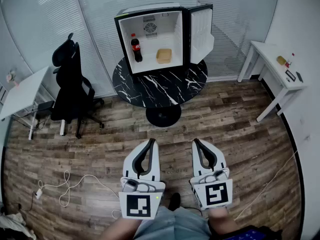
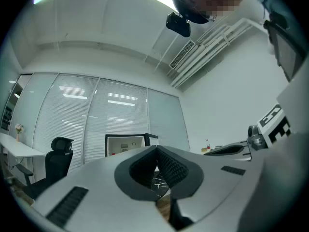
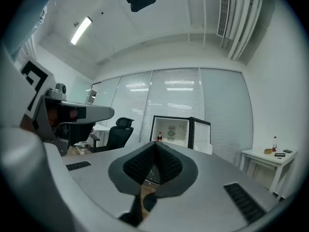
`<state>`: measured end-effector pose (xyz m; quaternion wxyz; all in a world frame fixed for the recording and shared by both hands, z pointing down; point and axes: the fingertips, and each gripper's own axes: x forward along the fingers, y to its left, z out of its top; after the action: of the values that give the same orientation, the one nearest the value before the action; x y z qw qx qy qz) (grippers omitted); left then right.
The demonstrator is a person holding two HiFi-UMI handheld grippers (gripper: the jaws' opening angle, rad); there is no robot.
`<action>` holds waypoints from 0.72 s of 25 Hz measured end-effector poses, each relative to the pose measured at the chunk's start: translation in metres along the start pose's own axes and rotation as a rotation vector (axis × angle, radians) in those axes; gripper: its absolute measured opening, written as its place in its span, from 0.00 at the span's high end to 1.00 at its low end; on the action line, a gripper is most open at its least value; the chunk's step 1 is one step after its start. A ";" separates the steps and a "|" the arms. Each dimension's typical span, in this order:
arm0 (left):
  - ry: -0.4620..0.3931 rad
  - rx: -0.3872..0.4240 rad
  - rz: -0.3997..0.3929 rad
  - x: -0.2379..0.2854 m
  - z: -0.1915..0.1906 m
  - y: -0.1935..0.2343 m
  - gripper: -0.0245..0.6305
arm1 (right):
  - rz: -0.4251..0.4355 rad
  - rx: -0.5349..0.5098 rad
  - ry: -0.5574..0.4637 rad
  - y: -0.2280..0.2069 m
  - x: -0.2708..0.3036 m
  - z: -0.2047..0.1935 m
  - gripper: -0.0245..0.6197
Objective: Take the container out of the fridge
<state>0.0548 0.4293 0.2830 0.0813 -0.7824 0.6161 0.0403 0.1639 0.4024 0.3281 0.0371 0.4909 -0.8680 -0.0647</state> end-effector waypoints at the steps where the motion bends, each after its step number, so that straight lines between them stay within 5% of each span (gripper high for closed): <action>1: 0.005 -0.002 0.000 0.000 0.000 -0.002 0.94 | 0.004 0.003 0.019 0.000 -0.002 -0.002 0.95; 18: 0.026 0.013 0.011 -0.004 0.000 -0.007 0.94 | -0.005 0.047 0.012 -0.012 -0.007 -0.003 0.94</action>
<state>0.0606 0.4347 0.2847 0.0782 -0.7788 0.6218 0.0269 0.1781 0.4020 0.3293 0.0309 0.4942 -0.8678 -0.0415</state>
